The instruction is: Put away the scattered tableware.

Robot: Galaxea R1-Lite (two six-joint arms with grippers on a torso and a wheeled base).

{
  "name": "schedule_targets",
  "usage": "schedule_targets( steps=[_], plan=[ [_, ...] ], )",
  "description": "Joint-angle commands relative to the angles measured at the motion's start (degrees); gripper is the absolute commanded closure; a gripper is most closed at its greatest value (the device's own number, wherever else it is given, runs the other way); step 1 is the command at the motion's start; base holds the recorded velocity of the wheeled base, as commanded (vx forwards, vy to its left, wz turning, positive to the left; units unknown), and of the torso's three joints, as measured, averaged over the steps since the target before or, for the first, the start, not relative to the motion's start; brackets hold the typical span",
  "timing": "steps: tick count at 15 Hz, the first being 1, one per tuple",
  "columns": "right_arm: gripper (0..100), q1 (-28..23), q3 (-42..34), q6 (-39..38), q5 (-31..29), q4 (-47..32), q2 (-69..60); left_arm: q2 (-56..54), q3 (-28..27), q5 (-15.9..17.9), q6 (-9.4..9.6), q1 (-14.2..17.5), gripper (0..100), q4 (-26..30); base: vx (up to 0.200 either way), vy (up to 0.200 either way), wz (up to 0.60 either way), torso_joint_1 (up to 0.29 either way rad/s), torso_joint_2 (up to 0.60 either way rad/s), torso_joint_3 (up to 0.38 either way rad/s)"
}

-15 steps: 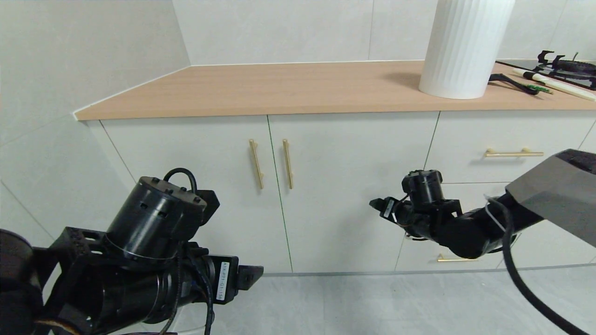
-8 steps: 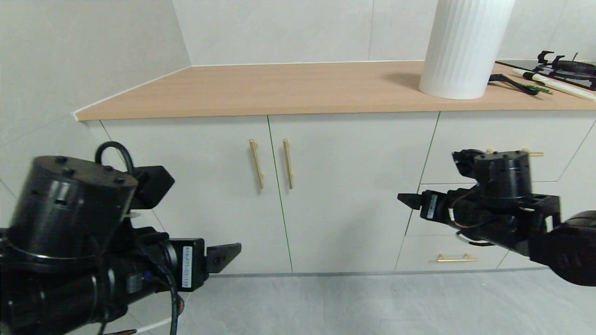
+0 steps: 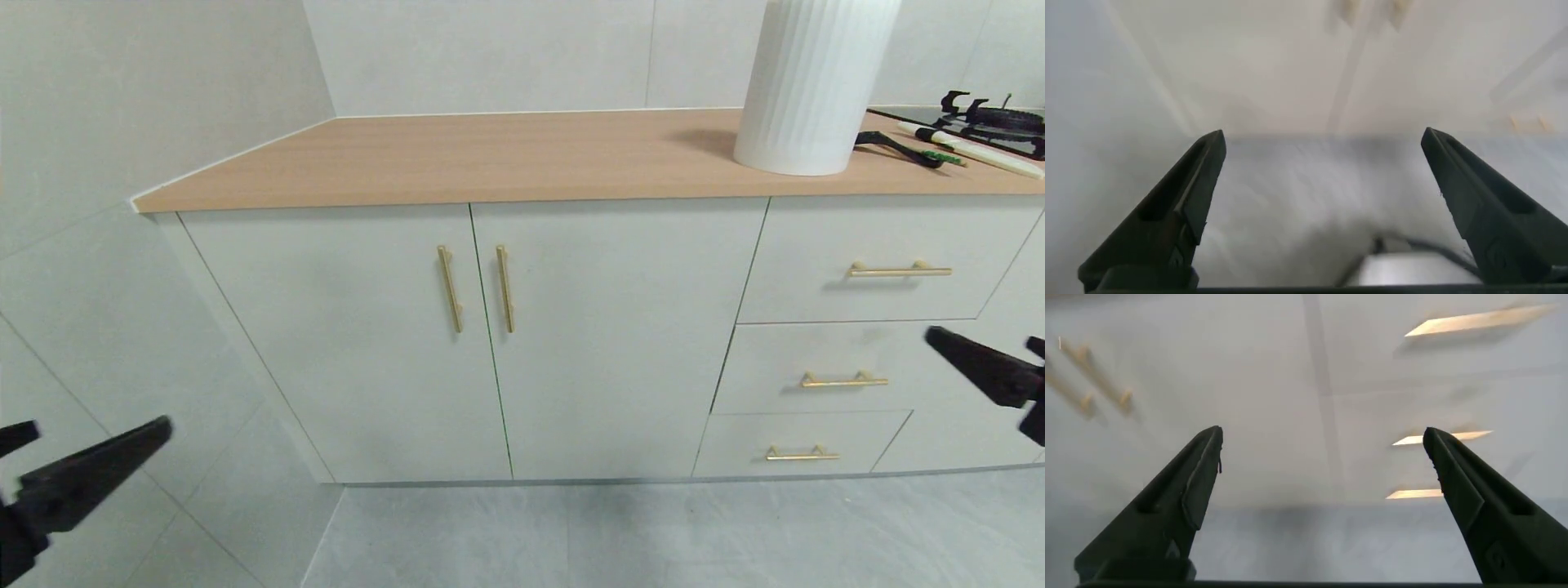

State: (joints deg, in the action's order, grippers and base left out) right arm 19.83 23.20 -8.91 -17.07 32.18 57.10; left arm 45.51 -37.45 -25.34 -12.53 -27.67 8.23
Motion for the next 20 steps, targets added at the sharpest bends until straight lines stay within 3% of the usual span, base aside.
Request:
schedule_targets(
  steps=[1, 2, 4, 7, 9, 10, 12, 14, 16, 17, 18, 20],
  plan=[
    [0, -6.5, -6.1, 6.0, -1.4, -7.5, -24.4, -20.5, 4.0, -0.3, 8.58, 7.4, 0, 0.2, 0.000, 0.000, 0.00, 0.000, 0.00, 0.000],
    [0, -9.2, -5.7, 6.5, -1.4, -12.0, -30.1, -25.6, 5.0, -0.1, 13.50, 9.5, 0, 0.3, 0.000, 0.000, 0.00, 0.000, 0.00, 0.000],
    [0, -13.4, -4.7, 8.6, -0.9, -18.5, -39.3, -32.6, 7.0, 0.1, 18.33, 14.3, 0, 0.2, 0.000, 0.000, 0.00, 0.000, 0.00, 0.000],
    [0, -17.2, -4.9, 10.6, -0.9, -24.2, -48.6, -37.9, 8.7, 0.7, 18.33, 16.9, 0, 0.2, 0.000, 0.000, 0.00, 0.000, 0.00, 0.000],
    [0, -19.2, -5.2, 10.5, -0.7, -30.2, -53.5, -40.0, 10.9, 0.3, 17.37, 18.2, 0, -0.2, 0.000, 0.000, 0.00, 0.000, 0.00, 0.000],
    [0, -19.6, -6.1, 10.5, 1.1, -32.9, -57.1, -40.0, 12.6, 0.3, 14.73, 19.3, 0, -0.8, 0.000, 0.000, 0.00, 0.000, 0.00, 0.000],
    [0, -19.6, -7.1, 9.7, 1.6, -32.4, -57.1, -40.0, 13.8, 0.1, 14.47, 20.6, 0, -0.8, 0.000, 0.000, 0.00, 0.000, 0.00, 0.000],
    [0, -19.6, -13.7, 8.9, 1.8, -28.4, -57.1, -40.0, 17.8, -3.4, 12.00, 22.5, 0, -2.6, 0.000, 0.000, 0.00, 0.000, 0.00, 0.000],
    [0, -19.6, -20.6, 9.1, 2.7, -22.8, -57.1, -42.1, 20.8, -2.5, 12.88, 25.9, 0, -3.0, 0.000, 0.000, 0.00, 0.000, 0.00, 0.000],
    [0, -19.6, -23.2, 9.0, 4.1, -21.7, -57.1, -45.2, 22.2, 0.0, 15.61, 27.3, 0, -2.7, 0.000, 0.000, 0.00, 0.000, 0.00, 0.000],
    [0, -19.6, -23.2, 8.6, 5.1, -23.3, -57.1, -45.5, 24.1, 2.3, 17.19, 27.6, 0, -3.2, 0.000, 0.000, 0.00, 0.000, 0.00, 0.000],
    [0, -19.6, -23.2, 8.8, 6.6, -29.3, -57.1, -45.5, 28.0, 4.0, 17.37, 27.6, 0, -4.9, 0.000, 0.000, 0.00, 0.000, 0.00, 0.000]
  ],
)
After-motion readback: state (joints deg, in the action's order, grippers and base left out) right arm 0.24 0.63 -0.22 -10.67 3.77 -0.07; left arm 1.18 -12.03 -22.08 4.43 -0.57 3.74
